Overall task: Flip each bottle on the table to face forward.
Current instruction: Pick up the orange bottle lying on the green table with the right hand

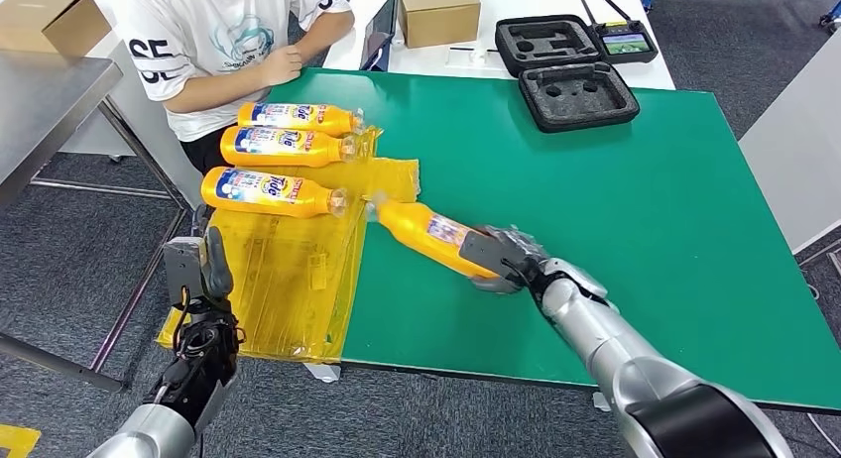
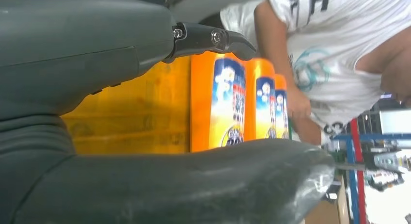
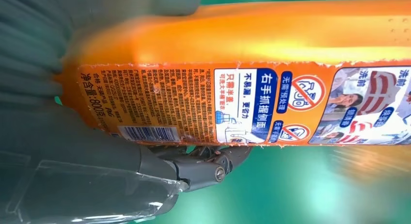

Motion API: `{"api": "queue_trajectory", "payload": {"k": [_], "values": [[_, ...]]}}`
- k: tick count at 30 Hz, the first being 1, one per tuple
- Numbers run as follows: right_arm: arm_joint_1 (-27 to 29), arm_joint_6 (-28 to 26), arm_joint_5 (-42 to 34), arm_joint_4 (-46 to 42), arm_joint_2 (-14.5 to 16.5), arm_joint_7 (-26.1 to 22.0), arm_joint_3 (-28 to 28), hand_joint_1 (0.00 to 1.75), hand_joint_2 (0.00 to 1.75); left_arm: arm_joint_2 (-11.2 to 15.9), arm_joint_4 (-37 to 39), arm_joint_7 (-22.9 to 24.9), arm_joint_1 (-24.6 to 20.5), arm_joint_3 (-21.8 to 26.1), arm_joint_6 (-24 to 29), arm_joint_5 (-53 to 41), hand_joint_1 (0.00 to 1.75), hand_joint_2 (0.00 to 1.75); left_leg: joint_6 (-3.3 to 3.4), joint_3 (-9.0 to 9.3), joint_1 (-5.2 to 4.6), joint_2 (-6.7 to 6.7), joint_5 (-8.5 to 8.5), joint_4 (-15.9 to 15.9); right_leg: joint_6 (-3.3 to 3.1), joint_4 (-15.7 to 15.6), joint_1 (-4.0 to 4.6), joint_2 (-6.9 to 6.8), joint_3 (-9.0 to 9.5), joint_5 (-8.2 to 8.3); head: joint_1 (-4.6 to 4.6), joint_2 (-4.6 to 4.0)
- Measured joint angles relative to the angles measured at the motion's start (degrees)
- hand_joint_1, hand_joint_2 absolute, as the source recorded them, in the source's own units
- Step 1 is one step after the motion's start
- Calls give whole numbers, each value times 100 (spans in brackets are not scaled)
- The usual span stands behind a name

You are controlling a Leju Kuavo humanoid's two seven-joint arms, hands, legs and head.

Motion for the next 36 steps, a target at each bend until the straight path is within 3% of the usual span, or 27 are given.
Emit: {"api": "queue_trajectory", "payload": {"k": [3, 5, 9, 16, 25, 36], "values": [[279, -116, -826, -511, 131, -1087, -214, 175, 175, -9, -136, 183, 96, -17, -445, 365, 0, 175, 0, -1, 1, -1, 0, 0, 0, 0, 1, 0, -3, -1, -2, 0], [525, -251, -1323, -1026, 204, -1380, -265, 175, 175, -10, -297, 293, 204, -54, -731, 605, 0, 175, -1, -3, 1, -1, -1, -1, -1, 0, 1, -1, -4, -3, -1, 0], [1097, -695, -2047, -2065, 305, -1473, -251, 175, 175, -8, -827, 425, 532, -217, -1050, 860, 0, 175, -1, -14, 0, -2, -4, -2, -2, -1, -1, -2, -12, -5, -1, 0], [1592, -1014, -2401, -2839, 345, -1478, -116, 175, 175, -21, -1583, 559, 940, -513, -1251, 896, 0, 175, 0, -19, -2, -2, -4, -1, -1, -2, -3, -2, -17, -3, 0, 0], [1850, -755, -2617, -2521, 519, -1477, 137, 175, 175, -19, -2257, 1064, 1049, -1248, -2570, 1073, 0, 175, 0, -20, -1, -3, -4, -1, -1, -2, -2, -3, -20, -3, -1, 0], [1984, -653, -2554, -1937, 790, -1477, 223, 175, 175, -64, -2181, 1206, 594, -1919, -3373, 1310, 0, 175, 0, -20, -2, -4, -4, -1, 0, -2, -3, -2, -20, -3, -1, 0]]}}
